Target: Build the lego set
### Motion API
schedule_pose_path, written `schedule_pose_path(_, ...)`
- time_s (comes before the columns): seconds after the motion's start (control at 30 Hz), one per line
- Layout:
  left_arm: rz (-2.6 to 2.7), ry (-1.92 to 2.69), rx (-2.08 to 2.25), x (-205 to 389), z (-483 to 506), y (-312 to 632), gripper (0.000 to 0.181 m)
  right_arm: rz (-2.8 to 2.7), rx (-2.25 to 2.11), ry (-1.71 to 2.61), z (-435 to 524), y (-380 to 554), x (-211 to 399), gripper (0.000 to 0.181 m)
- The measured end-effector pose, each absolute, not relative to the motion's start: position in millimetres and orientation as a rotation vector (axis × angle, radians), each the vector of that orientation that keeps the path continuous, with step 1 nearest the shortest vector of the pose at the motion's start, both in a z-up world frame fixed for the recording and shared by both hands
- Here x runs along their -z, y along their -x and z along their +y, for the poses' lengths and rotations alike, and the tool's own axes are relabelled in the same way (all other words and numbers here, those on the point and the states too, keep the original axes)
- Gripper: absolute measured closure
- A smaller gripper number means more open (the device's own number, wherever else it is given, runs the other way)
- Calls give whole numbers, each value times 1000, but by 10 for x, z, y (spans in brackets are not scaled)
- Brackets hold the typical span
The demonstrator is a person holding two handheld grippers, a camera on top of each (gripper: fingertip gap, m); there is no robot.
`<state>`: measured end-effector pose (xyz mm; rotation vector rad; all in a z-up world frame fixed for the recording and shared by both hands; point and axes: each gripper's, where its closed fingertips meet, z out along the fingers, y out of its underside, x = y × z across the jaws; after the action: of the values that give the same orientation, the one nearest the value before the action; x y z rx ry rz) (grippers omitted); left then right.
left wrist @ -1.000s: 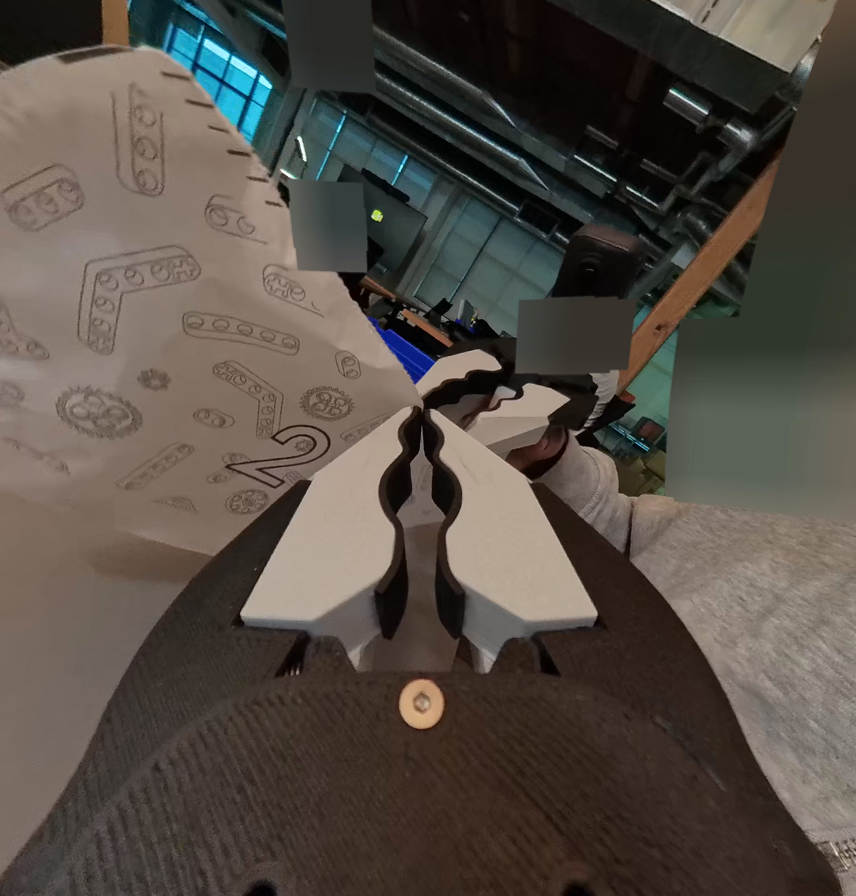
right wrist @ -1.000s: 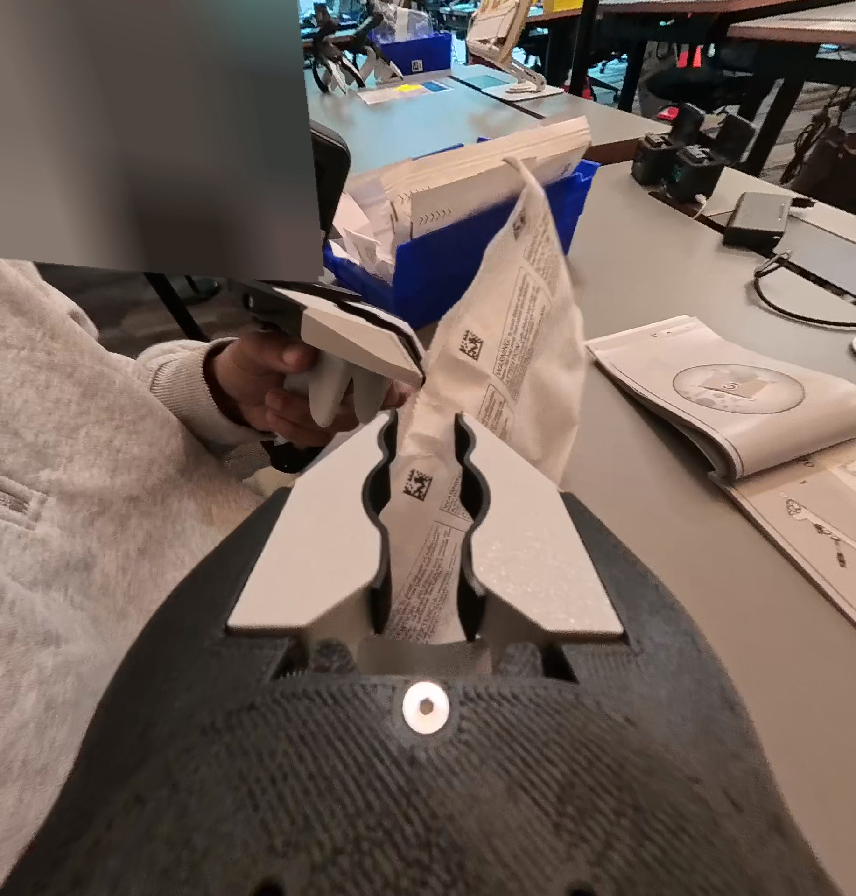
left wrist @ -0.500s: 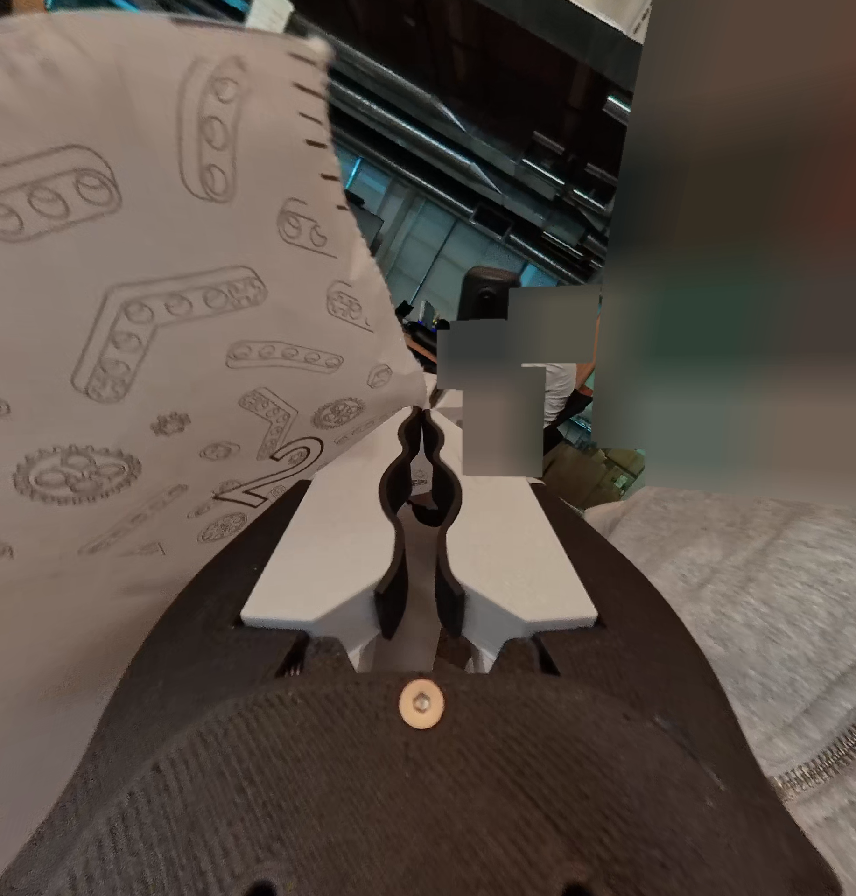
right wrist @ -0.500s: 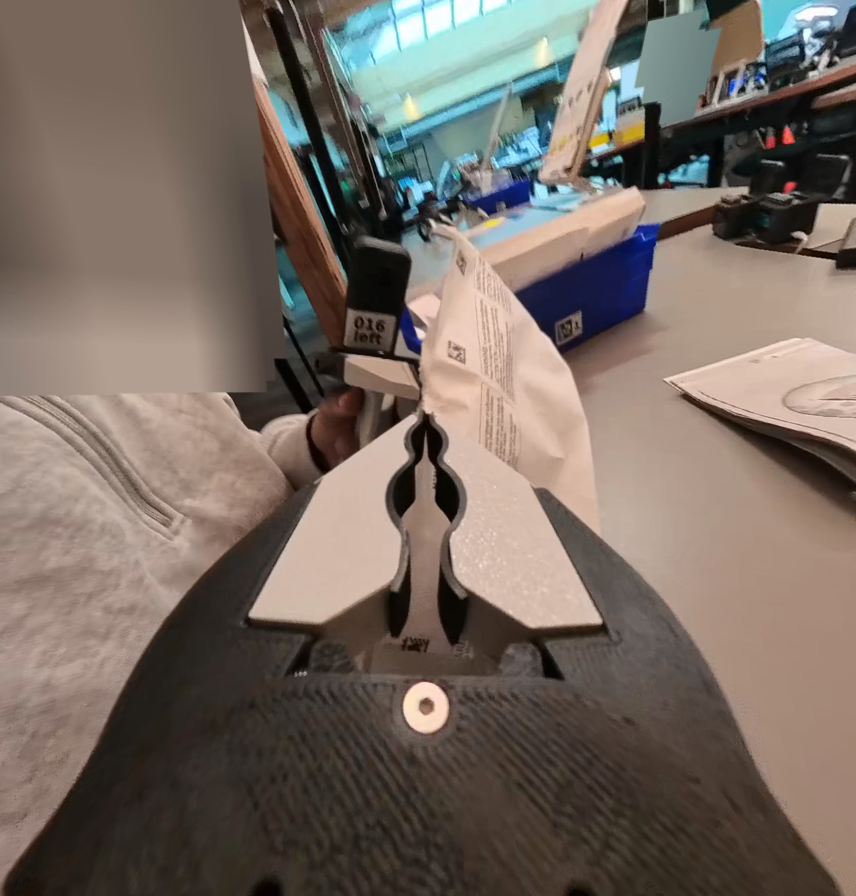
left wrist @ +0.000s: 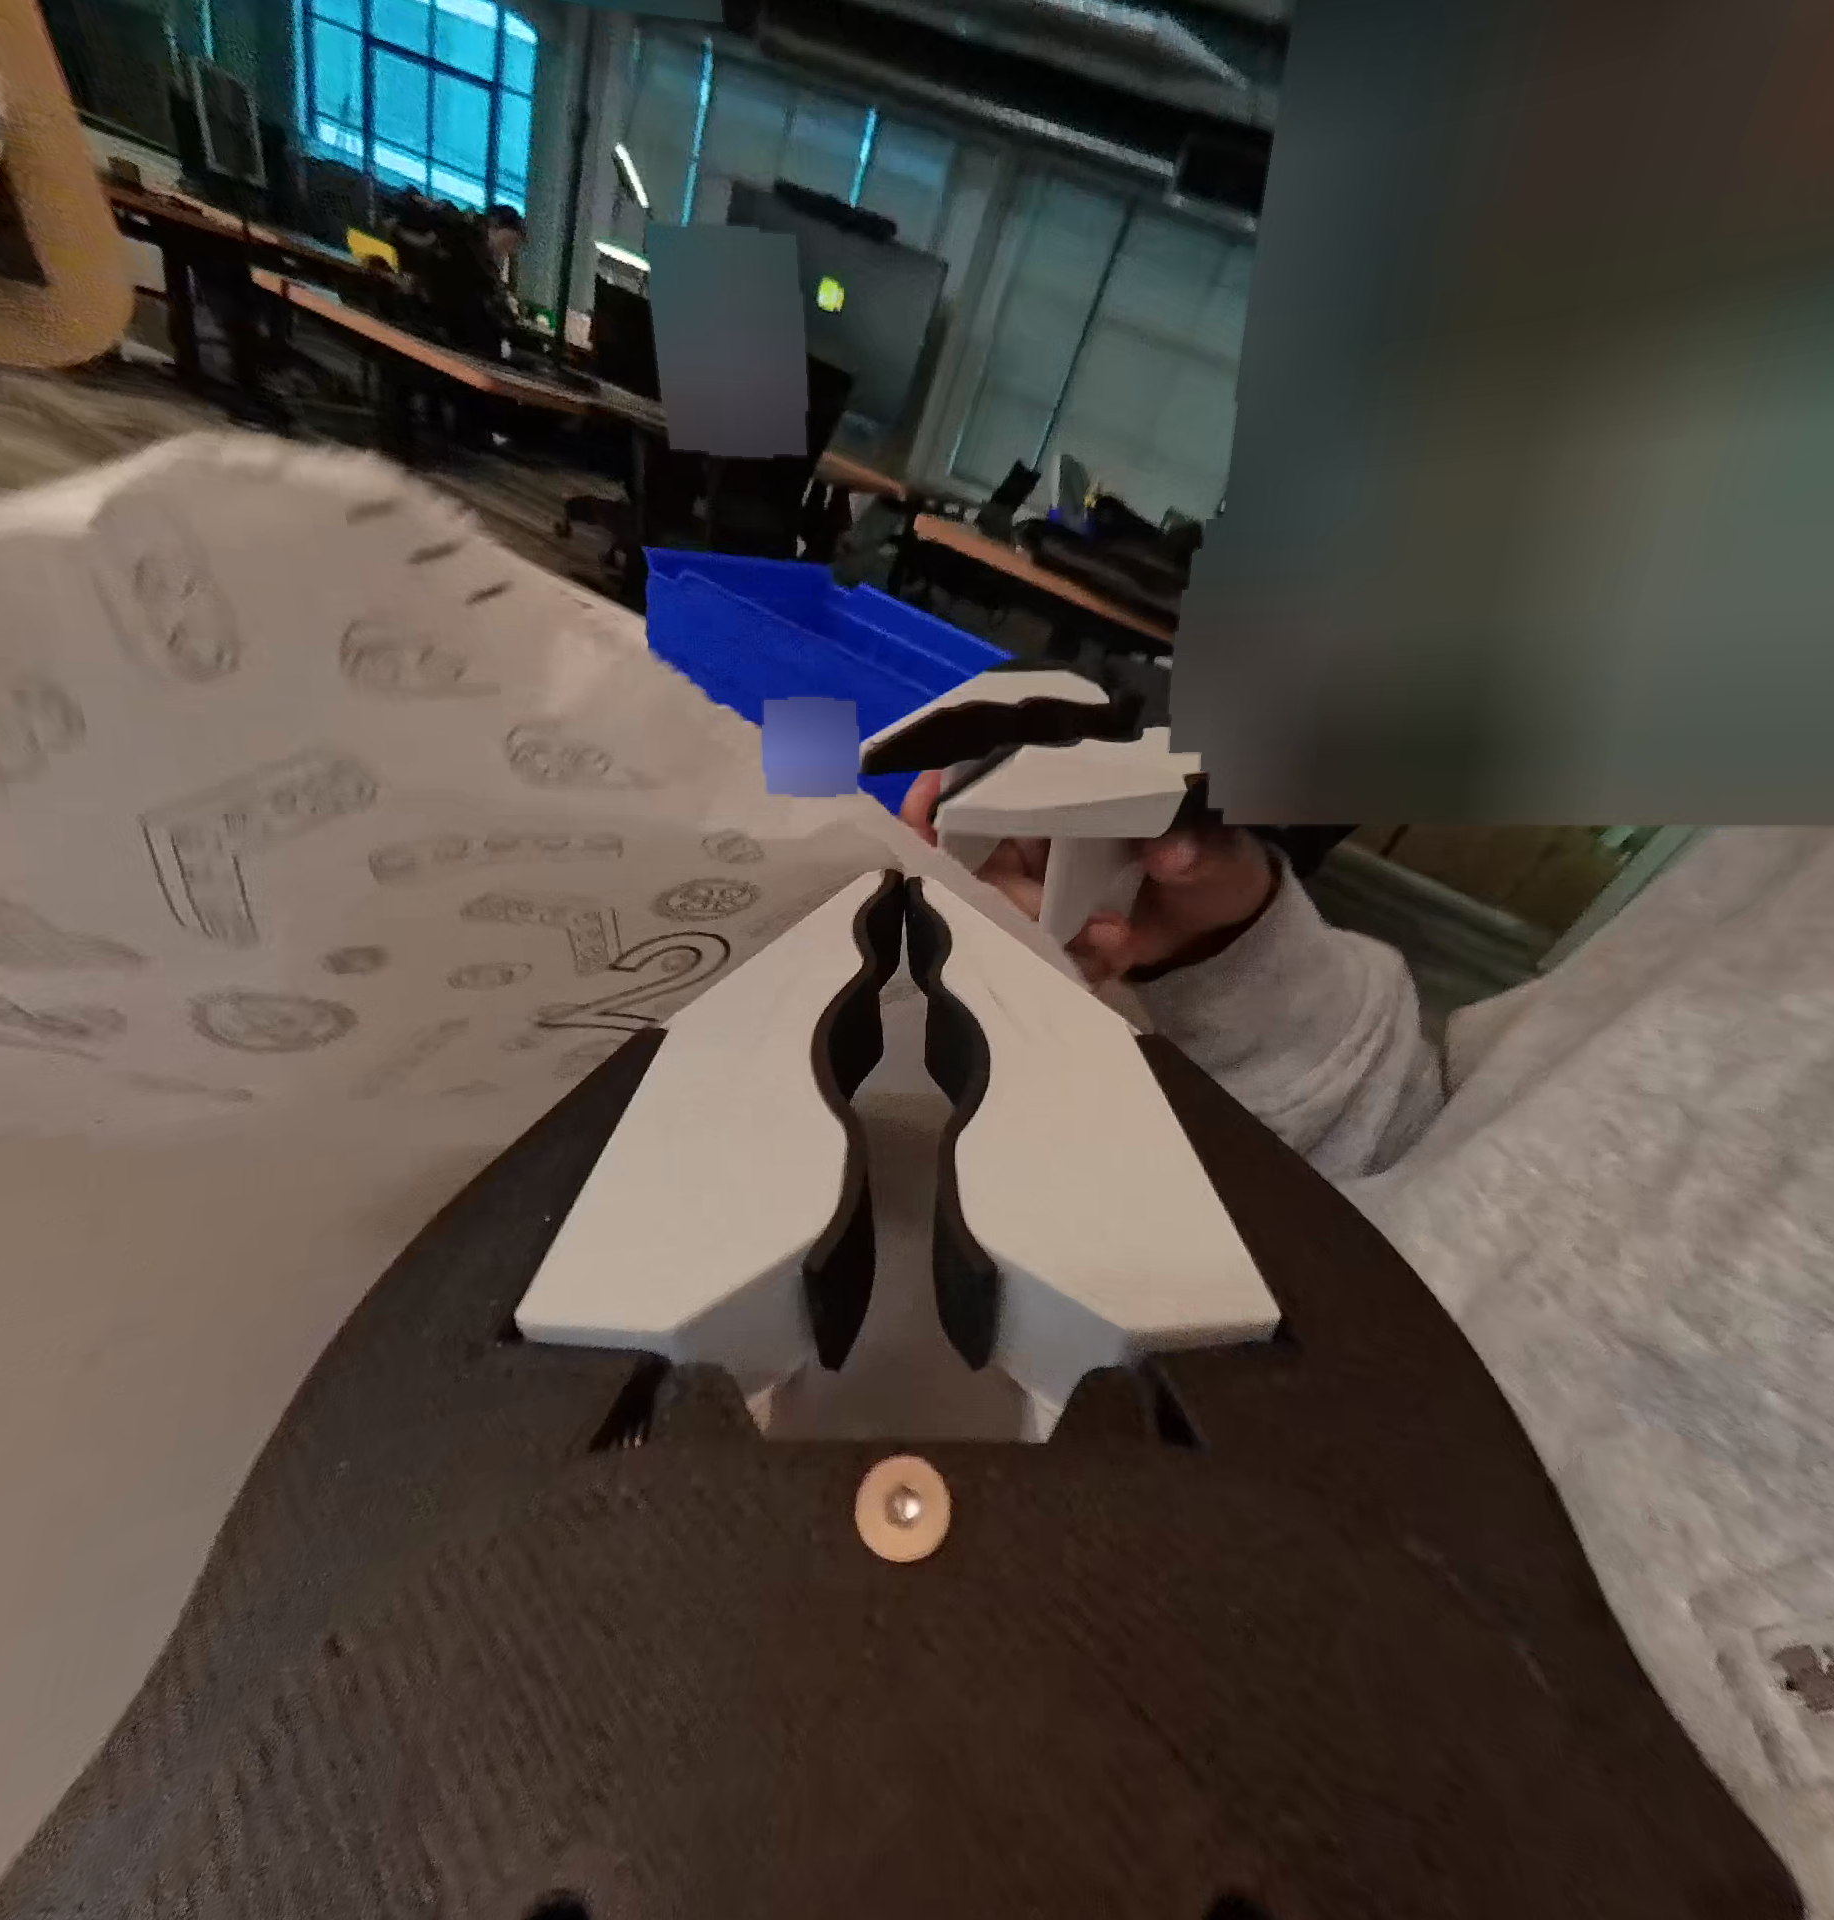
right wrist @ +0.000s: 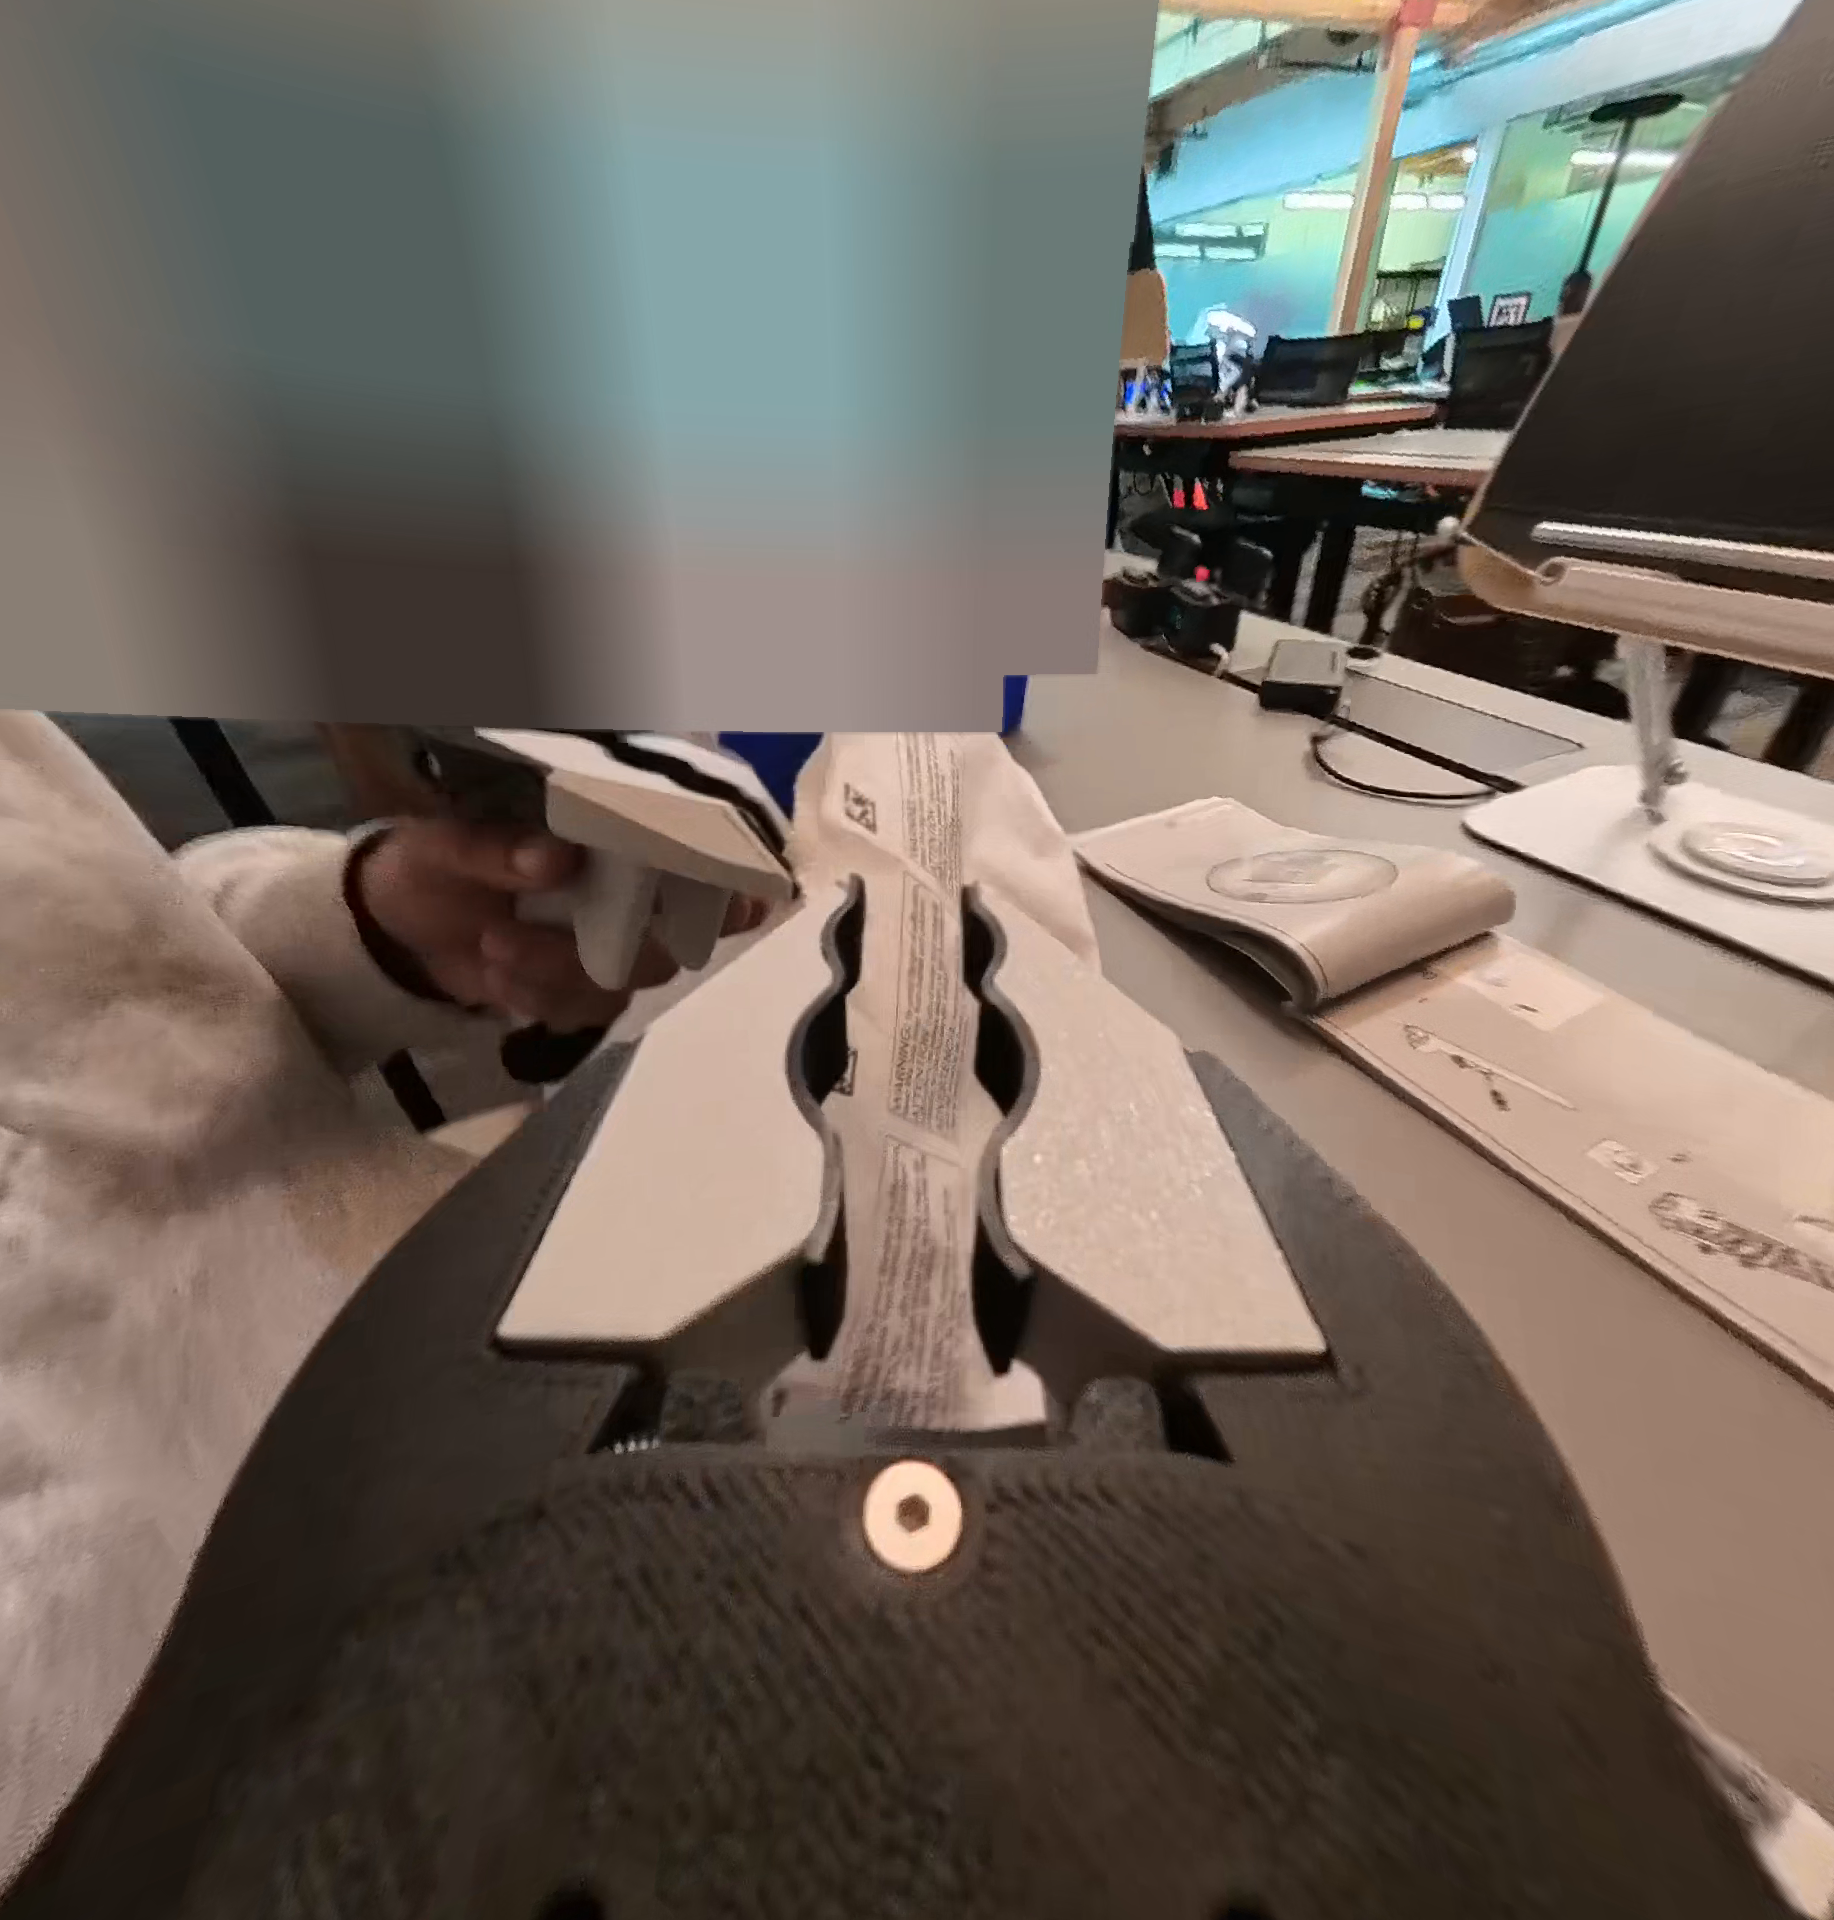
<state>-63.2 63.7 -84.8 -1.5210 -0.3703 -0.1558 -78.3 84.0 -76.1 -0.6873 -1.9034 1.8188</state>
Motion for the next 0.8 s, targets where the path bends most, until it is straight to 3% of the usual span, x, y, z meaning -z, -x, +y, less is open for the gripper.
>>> schedule_pose_path(0.1, -335, 1604, 63, 918, 715, 608, 181, -2024, -1621, 690, 813, 769, 951, 144)
schedule_pose_path(0.27, -345, 1631, -21, 964, 792, 653, 181, -2026, -1610, 685, 794, 706, 890, 131)
schedule_pose_path(0.57, -364, 1550, 0, 860, 794, 634, 181, -1953, -1488, 771, 917, 836, 869, 147)
schedule_pose_path(0.67, -345, 1556, -18, 868, 791, 608, 181, -1913, -1440, 784, 963, 879, 844, 179)
schedule_pose_path(0.8, -328, 1575, -25, 898, 804, 563, 181, -1962, -1406, 813, 968, 858, 916, 181)
